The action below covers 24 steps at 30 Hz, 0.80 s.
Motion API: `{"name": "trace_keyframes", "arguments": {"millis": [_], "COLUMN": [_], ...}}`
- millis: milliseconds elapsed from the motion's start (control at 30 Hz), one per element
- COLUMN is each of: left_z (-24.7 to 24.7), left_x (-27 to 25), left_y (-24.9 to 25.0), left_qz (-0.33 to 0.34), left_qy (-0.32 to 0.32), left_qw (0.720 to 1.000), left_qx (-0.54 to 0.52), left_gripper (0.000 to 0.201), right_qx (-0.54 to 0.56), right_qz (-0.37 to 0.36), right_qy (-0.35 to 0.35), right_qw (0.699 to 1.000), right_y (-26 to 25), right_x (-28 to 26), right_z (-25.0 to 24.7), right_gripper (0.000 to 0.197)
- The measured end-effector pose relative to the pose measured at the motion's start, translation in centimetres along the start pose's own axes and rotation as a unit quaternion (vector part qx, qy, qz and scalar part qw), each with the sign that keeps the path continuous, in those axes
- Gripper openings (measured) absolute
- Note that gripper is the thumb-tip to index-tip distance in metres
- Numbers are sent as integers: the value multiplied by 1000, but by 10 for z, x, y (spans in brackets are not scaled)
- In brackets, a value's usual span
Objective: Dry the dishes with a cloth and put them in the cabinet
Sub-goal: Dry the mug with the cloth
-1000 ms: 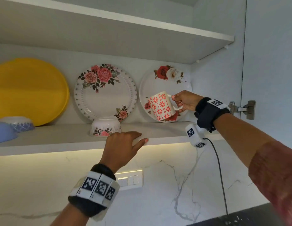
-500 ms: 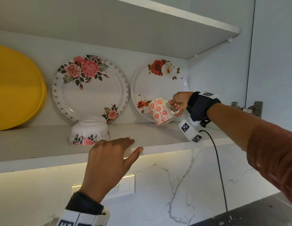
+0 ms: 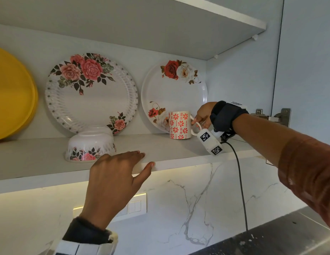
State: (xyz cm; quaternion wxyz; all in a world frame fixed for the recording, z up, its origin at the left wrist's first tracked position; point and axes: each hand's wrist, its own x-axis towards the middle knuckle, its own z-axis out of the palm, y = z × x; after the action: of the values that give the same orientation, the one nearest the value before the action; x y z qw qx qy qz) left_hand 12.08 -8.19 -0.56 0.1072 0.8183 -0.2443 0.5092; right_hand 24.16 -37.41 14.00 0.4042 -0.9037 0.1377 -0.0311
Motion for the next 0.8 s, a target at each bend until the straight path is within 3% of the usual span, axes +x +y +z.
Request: {"name": "trace_keyframes", "arguments": {"millis": [100, 233, 333, 500, 633, 800], "left_z": [-2, -4, -4, -4, -4, -3], "left_x": [0, 0, 0, -1, -1, -1], "left_y": [1, 3, 4, 6, 7, 7], "left_qz": [1, -4, -7, -17, -22, -37], "left_qy": [-5, -4, 2, 2, 4, -8], "left_qw": [1000, 1000, 1000, 1000, 1000, 999], "left_qx": [-3, -5, -9, -3, 3, 6], "left_gripper": [49, 49, 50, 50, 49, 47], "right_qx": [-19, -36, -109, -204, -267, -349], "right_qz": [-7, -55, -48, -75, -99, -114], "right_qy": [3, 36, 40, 40, 17, 16], "right_qw": [1000, 997, 992, 975, 958, 930], "right_y": [5, 6, 0, -6, -3, -3], "right_x": [2, 5, 7, 11, 22, 43], "right_z": [-4, -9, -11, -19, -14, -17], "right_gripper": [17, 27, 10, 16, 32, 19]}}
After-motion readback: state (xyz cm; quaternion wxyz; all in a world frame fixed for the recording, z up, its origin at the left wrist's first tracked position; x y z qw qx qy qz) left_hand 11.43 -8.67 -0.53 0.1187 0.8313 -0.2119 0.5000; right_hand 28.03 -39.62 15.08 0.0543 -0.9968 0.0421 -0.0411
